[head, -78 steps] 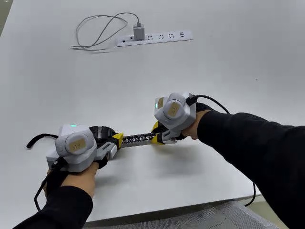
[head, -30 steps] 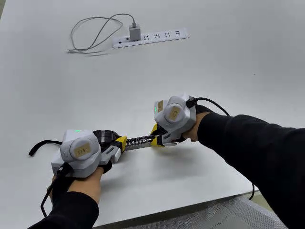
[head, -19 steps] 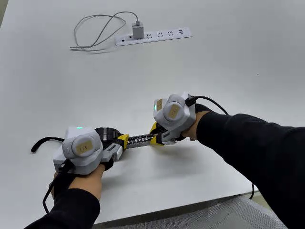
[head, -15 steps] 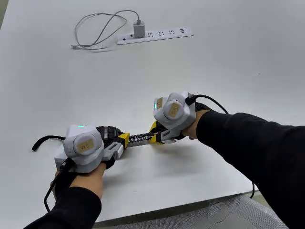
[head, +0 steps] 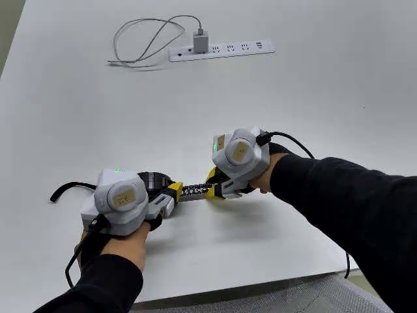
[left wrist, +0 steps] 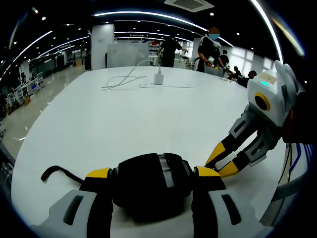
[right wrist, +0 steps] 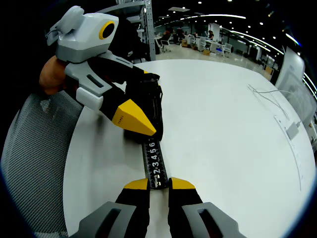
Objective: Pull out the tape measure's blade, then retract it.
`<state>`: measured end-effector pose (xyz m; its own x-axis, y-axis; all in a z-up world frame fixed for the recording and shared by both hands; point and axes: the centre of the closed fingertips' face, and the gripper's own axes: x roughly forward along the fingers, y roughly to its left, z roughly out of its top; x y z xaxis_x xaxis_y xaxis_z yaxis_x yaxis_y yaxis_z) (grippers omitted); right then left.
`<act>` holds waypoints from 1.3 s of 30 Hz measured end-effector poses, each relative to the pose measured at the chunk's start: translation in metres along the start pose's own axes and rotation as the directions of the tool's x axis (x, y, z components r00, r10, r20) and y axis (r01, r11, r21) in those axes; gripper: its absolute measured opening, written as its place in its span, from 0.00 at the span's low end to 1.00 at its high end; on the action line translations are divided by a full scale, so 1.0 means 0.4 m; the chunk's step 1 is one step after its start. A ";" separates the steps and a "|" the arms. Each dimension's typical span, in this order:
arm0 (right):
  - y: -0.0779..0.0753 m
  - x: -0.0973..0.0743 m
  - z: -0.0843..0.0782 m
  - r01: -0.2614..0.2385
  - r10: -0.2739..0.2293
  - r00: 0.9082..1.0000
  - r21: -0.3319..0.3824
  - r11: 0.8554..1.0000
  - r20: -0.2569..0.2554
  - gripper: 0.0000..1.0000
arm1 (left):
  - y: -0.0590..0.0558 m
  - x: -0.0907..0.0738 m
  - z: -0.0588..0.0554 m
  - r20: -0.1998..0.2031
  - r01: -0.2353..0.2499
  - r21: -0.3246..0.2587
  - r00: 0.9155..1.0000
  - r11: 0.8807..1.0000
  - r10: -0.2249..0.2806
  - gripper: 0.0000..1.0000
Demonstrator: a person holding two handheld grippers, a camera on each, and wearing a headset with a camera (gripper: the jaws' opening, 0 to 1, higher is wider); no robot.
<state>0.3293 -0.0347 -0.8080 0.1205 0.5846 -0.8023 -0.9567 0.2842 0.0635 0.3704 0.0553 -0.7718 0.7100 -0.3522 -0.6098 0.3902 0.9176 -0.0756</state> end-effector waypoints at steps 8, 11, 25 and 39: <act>0.000 -0.002 -0.001 -0.003 0.003 1.000 0.013 1.000 0.005 0.10 | -0.001 0.000 -0.002 -0.001 0.000 0.000 1.000 1.000 0.000 0.60; 0.002 -0.001 0.001 -0.006 0.006 1.000 0.010 1.000 0.007 0.10 | -0.002 0.000 -0.002 -0.002 0.000 0.001 1.000 1.000 0.000 0.60; 0.001 0.006 0.009 0.002 -0.002 1.000 0.015 1.000 0.018 0.10 | -0.003 0.001 -0.002 0.000 -0.001 0.000 1.000 1.000 0.001 0.60; 0.004 0.014 0.022 -0.008 0.008 1.000 -0.002 1.000 0.016 0.10 | 0.000 0.000 -0.001 0.007 0.001 -0.003 1.000 1.000 0.000 0.60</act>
<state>0.3308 -0.0243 -0.8073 0.1170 0.5993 -0.7919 -0.9582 0.2778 0.0687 0.3702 0.0553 -0.7720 0.7139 -0.3539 -0.6043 0.3888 0.9180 -0.0783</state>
